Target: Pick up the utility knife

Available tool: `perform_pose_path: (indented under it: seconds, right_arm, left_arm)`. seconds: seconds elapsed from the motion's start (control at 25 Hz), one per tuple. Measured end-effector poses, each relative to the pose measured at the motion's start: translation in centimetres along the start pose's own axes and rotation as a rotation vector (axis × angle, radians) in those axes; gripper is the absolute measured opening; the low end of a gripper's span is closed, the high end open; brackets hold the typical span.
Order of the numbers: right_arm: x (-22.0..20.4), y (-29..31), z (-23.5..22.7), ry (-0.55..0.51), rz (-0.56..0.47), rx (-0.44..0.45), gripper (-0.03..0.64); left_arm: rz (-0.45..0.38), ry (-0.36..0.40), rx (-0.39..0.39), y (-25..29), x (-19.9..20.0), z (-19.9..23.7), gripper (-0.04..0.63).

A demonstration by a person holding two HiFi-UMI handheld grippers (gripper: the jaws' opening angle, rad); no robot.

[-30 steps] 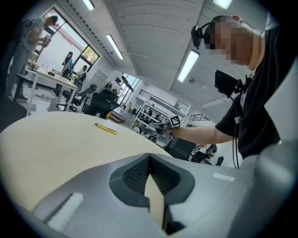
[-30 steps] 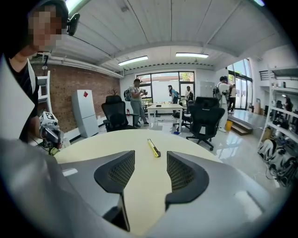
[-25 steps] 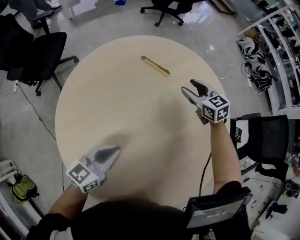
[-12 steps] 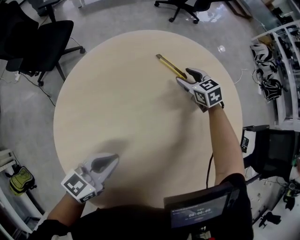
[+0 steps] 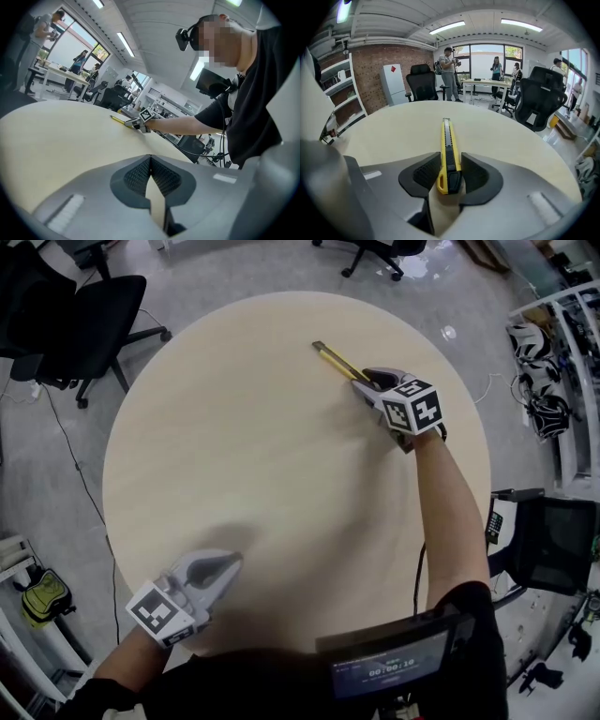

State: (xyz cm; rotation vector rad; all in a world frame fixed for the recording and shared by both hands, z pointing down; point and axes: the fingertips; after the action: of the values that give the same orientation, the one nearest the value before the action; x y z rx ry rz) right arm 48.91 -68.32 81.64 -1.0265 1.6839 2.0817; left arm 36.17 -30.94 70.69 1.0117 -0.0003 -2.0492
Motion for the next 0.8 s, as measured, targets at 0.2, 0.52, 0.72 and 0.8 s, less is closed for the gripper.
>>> perform_pose_path:
  seconds: [0.2, 0.52, 0.72, 0.8]
  right_arm:
    - [-0.6, -1.3, 0.9, 0.029, -0.007, -0.06, 0.146]
    - [-1.1, -9.0, 2.4, 0.053, -0.016, -0.089, 0.129]
    - [-2.0, -14.3, 3.6, 0.065, -0.024, -0.15, 0.011]
    - [-2.9, -15.4, 4.3, 0.075, -0.006, -0.152, 0.011]
  left_arm:
    - [0.01, 0.039, -0.037, 0.4, 0.4, -2.1, 0.0]
    - [0.004, 0.076, -0.097, 0.5, 1.3, -6.3, 0.0]
    - [0.006, 0.099, -0.146, 0.2, 1.3, -9.4, 0.0]
    - [0.006, 0.109, -0.155, 0.1, 1.2, -10.4, 0.0]
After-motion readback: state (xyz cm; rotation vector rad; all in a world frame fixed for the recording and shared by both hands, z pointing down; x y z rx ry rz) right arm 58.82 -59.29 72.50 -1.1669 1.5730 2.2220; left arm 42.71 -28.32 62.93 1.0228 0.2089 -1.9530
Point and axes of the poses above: the fingertips, and each gripper's own axes: y forward along the fingers, z to its left, x out of its top, and after that the axes turned 12 degrees about -y, right-handed
